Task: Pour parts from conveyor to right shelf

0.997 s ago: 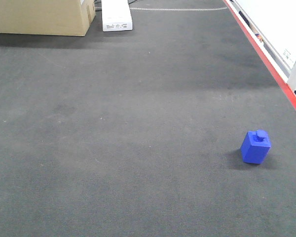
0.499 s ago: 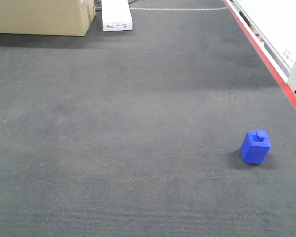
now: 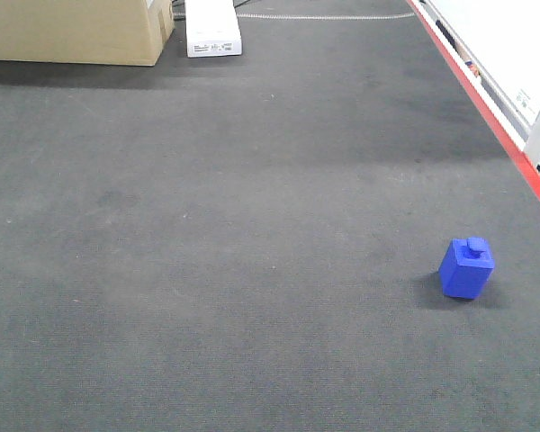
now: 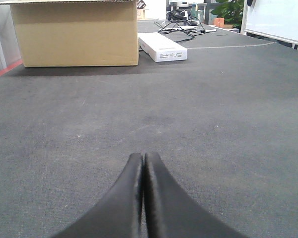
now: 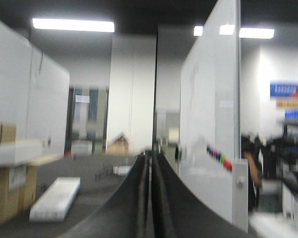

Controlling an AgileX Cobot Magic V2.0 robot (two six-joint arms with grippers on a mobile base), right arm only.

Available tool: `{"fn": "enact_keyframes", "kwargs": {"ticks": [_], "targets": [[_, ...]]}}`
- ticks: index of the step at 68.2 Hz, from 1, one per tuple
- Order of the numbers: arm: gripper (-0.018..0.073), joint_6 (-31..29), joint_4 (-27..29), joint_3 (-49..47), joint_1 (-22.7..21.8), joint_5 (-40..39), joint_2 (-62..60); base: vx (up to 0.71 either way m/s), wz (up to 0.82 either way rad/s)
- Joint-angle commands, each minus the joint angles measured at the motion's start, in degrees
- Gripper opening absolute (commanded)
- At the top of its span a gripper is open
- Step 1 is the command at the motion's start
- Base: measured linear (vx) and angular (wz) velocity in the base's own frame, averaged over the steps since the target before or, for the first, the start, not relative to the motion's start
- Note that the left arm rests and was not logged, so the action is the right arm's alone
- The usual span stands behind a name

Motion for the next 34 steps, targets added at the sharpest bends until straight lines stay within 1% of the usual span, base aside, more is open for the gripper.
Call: {"fn": "enact_keyframes", "kwargs": {"ticks": [1, 6, 11, 17, 19, 23, 26, 34], "targets": [[-0.0002, -0.5, -0.3, -6.2, -0.3, 1.2, 8.1, 0.00, 0.00], [0.0010, -0.5, -0.3, -9.2, -0.3, 1.6, 13.9, 0.00, 0.00], [0.0048, -0.5, -0.3, -11.6, -0.3, 1.6, 19.9, 0.00, 0.00], [0.0151, -0.4, -0.3, -13.6, -0.3, 2.8, 25.6, 0.00, 0.00], [0.0194, -0.3, -0.3, -14.2, -0.3, 3.4, 27.0, 0.00, 0.00], [0.0312, -0.3, -0.1, -14.9, -0.3, 4.2, 30.3, 0.00, 0.00], [0.0431, 0.0, -0.1, -15.0, -0.3, 4.3, 32.2, 0.00, 0.00], [0.0673, -0.3, -0.6, -15.0, -0.3, 4.3, 36.4, 0.00, 0.00]]}}
